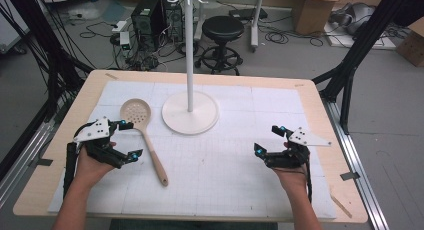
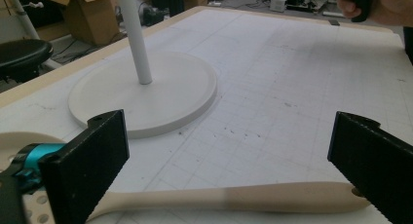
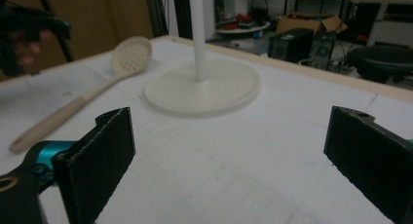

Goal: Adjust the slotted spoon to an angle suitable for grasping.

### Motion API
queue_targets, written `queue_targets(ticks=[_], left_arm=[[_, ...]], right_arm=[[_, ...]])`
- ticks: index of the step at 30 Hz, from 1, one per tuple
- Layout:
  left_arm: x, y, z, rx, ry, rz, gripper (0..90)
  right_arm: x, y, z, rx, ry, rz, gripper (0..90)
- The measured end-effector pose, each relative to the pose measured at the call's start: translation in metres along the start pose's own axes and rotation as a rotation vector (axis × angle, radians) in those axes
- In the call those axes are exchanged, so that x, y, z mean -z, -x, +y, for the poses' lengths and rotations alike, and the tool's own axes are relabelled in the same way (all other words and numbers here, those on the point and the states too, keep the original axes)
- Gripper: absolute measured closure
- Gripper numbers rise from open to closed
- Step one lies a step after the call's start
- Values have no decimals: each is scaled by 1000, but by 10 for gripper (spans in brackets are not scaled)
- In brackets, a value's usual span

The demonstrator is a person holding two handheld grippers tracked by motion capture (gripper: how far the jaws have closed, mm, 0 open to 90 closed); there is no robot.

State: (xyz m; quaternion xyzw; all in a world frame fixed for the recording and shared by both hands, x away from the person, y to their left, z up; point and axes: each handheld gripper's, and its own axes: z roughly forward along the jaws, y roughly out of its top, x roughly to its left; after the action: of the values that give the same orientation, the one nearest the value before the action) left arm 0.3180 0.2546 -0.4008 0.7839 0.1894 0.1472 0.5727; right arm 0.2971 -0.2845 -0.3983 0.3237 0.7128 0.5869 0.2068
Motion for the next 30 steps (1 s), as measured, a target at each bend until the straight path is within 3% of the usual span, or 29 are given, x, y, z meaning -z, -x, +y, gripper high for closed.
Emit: queue_targets(ticks=[5, 10, 13, 18, 19, 21, 22, 29, 30], left_arm=[[-4, -2, 4, -7, -19, -12, 19], [-16, -12, 0, 12, -90, -45, 21], [-18, -14, 1, -16, -130, -71, 181], [-32, -15, 10, -74, -233, -99, 199], [-32, -15, 10, -74, -233, -99, 199], [-36, -17, 13, -89, -280, -94, 201], [-40, -19, 15, -99, -315, -76, 249], [-45, -23, 11, -64, -346, -81, 377], [-46, -24, 10, -62, -362, -84, 457]], right_arm=[[2, -6, 12, -11, 35, 27, 31], [-1, -20, 18, 18, 18, 72, 31], [-5, -23, 18, 28, 8, 80, 31], [-11, -26, 16, 39, -19, 87, 31], [-11, -26, 16, 39, -19, 87, 31], [-11, -26, 15, 39, -21, 87, 31], [-11, -25, 15, 41, -20, 84, 31], [-9, -23, 13, 39, -17, 75, 31], [-9, -22, 13, 38, -19, 73, 31]])
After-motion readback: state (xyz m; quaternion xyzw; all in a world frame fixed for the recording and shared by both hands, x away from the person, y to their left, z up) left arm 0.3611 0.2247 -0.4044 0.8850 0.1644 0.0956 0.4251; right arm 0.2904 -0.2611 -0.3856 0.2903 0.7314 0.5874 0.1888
